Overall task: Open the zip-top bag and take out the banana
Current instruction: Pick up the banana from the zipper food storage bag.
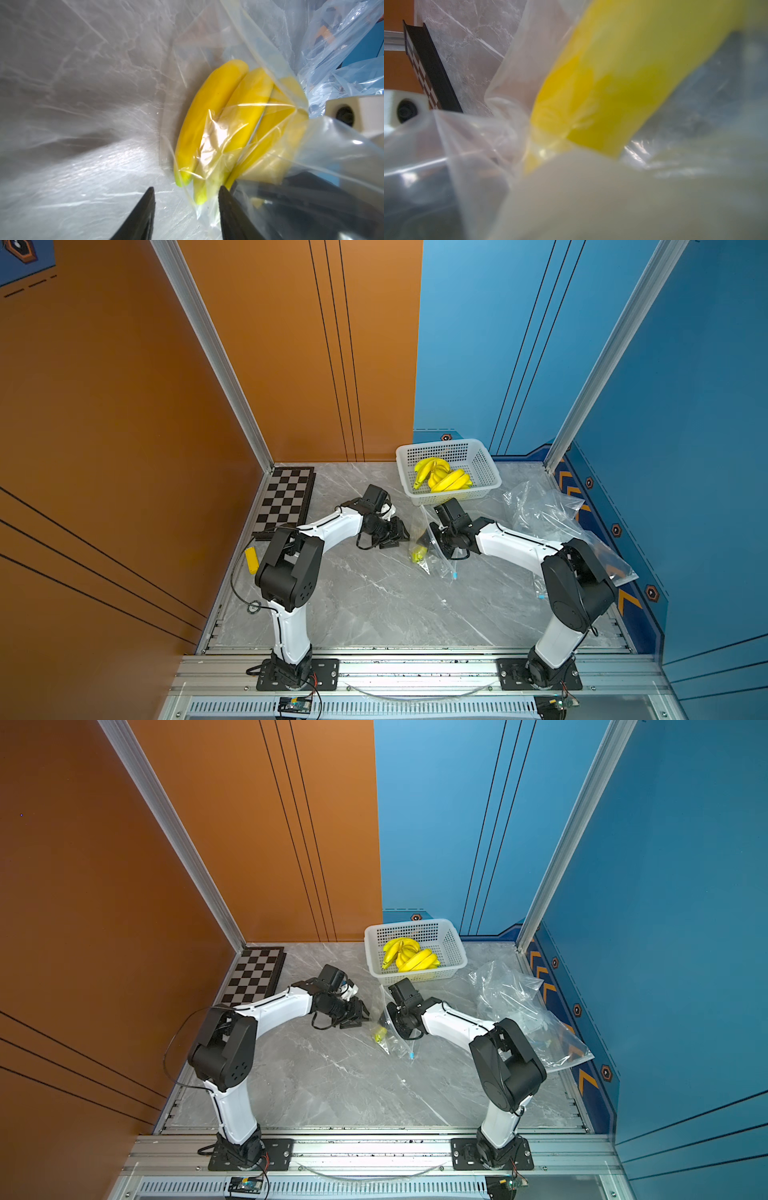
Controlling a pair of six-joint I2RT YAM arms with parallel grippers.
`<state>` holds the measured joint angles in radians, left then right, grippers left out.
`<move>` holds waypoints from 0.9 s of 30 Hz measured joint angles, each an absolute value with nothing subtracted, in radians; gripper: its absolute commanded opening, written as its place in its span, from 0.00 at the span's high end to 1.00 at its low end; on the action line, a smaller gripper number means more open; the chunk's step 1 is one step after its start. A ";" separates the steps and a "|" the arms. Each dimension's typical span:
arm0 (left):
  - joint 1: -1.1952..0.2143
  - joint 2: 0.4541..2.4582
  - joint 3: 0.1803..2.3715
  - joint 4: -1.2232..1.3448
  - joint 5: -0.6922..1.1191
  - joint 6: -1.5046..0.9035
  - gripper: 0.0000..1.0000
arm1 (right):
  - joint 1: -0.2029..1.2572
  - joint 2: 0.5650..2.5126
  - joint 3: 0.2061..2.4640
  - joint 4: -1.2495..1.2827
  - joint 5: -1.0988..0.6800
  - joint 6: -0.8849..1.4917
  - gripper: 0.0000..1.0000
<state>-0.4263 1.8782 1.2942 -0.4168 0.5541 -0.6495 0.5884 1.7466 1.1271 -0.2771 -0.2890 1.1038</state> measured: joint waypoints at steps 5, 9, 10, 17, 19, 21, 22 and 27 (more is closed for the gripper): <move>-0.393 1.838 1.294 -0.415 0.555 -0.656 0.35 | 0.585 1.727 1.128 -0.284 -0.292 1.070 0.64; -0.391 1.819 1.291 -0.413 0.574 -0.660 0.02 | 0.571 1.678 1.128 -0.288 -0.320 1.042 0.64; -0.391 1.813 1.288 -0.413 0.585 -0.664 0.02 | 0.566 1.663 1.128 -0.287 -0.331 1.036 0.64; -0.391 1.686 1.187 -0.320 0.672 -0.726 0.02 | 0.487 1.580 1.092 -0.315 -0.410 0.987 0.64; -0.397 1.649 1.153 -0.244 0.702 -0.762 0.02 | 0.477 1.582 1.076 -0.336 -0.424 0.966 0.64; -0.415 1.637 1.132 -0.163 0.728 -0.800 0.02 | 0.483 1.586 1.065 -0.359 -0.445 0.950 0.64; -0.431 1.639 1.128 -0.127 0.738 -0.814 0.02 | 0.487 1.590 1.062 -0.368 -0.452 0.942 0.63; -0.546 1.700 1.127 -0.019 0.770 -0.841 0.02 | 0.506 1.599 1.055 -0.384 -0.479 0.919 0.62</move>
<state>-0.5457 1.6997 1.1271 -0.0189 0.7696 -0.8410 0.5060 1.5990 1.0554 -0.3843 -0.4786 0.9192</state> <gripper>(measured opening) 0.981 0.373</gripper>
